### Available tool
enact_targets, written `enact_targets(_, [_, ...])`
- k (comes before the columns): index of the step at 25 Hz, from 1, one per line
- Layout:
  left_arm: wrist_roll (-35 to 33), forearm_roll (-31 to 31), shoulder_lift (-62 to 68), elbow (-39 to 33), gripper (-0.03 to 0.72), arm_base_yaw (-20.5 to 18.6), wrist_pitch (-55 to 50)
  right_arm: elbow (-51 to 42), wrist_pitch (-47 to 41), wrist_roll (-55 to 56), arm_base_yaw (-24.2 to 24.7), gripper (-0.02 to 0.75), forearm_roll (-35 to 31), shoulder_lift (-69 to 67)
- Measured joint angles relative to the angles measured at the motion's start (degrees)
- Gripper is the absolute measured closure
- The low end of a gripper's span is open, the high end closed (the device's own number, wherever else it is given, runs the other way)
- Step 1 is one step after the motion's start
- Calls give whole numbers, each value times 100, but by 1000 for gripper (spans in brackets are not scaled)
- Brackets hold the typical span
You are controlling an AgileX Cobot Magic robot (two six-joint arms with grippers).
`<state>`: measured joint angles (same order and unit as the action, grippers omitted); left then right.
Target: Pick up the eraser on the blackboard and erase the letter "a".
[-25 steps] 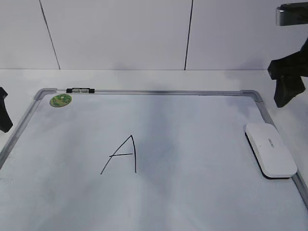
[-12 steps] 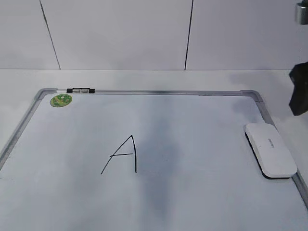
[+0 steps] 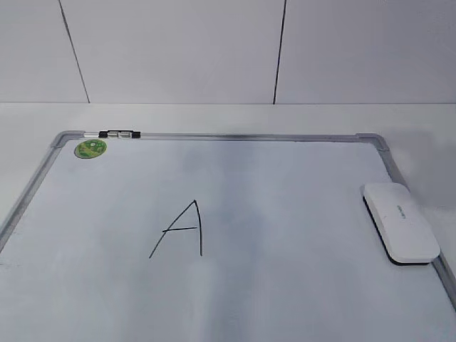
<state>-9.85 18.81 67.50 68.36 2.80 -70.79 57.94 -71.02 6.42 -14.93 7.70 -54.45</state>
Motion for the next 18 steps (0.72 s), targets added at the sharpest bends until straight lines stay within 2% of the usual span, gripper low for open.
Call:
enact_targets(8, [77,-189,-2038,-1455,272,27,-35,-675,-108,0,0,155,-86,1789])
enact_targets(18, [131,-292,-3937,-2756,272,27,-106,-1257,-142,-4,0,155,-195,3613])
